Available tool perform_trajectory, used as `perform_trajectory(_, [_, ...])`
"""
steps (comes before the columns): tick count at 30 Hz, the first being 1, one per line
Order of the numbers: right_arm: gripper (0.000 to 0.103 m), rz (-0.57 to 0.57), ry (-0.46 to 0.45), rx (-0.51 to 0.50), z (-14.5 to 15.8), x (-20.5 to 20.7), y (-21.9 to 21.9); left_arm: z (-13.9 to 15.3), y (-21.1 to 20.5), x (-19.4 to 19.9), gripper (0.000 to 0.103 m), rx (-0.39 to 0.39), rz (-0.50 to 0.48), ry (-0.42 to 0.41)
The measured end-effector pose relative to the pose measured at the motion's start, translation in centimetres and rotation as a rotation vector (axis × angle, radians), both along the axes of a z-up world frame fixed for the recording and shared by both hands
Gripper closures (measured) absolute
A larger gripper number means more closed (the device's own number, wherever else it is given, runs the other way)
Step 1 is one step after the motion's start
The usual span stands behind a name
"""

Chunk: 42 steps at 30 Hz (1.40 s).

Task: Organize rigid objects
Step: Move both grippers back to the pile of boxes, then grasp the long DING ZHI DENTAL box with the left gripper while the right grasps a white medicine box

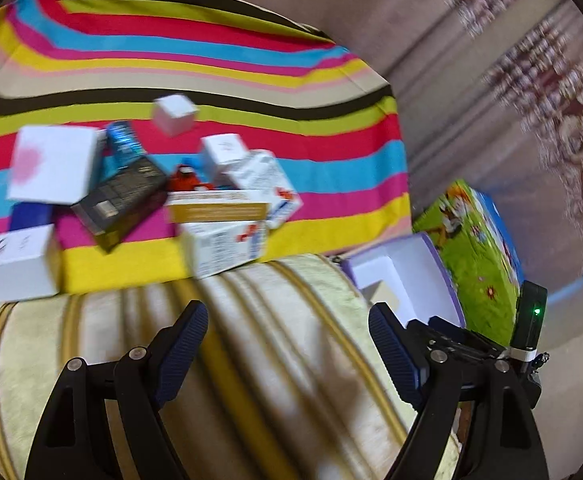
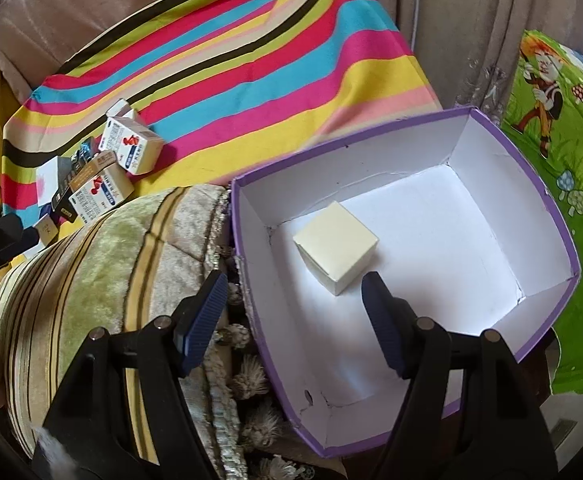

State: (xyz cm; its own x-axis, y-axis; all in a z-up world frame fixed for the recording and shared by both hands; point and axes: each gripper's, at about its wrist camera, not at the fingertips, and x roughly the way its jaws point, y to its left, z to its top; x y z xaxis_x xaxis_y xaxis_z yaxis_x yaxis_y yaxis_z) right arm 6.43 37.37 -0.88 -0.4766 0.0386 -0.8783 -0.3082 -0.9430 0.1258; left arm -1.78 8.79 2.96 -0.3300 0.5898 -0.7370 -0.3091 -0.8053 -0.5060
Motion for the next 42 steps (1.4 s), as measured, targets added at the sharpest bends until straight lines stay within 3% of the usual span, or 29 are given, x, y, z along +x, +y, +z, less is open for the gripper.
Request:
perform_trajectory(10, [0.03,0.058,0.003,-0.005,0.9,-1.4,-2.0,-0.8,-5.0,0.1,0.019,0.013,0.111,-0.025])
perform_trajectory(18, [0.03,0.155,0.019,0.022,1.9,-3.5,-5.5,-1.0,-6.6,-0.2,0.019,0.015,0.142,-0.036])
perform_trajectory(29, [0.03,0.247,0.003,0.064,1.3,-6.7,-8.8,-1.1,-3.4,-3.2,0.017,-0.057,0.106,-0.009])
perform_trajectory(33, [0.03,0.253,-0.002,0.075,1.1,-7.4,-8.9,-1.2,-1.3,-4.7,0.0,-0.089,0.103,0.007])
perform_trajectory(42, [0.03,0.237,-0.014,0.029,0.2,-7.7,-8.1,-2.3,2.2,-7.4,0.0,-0.157,0.085,0.008])
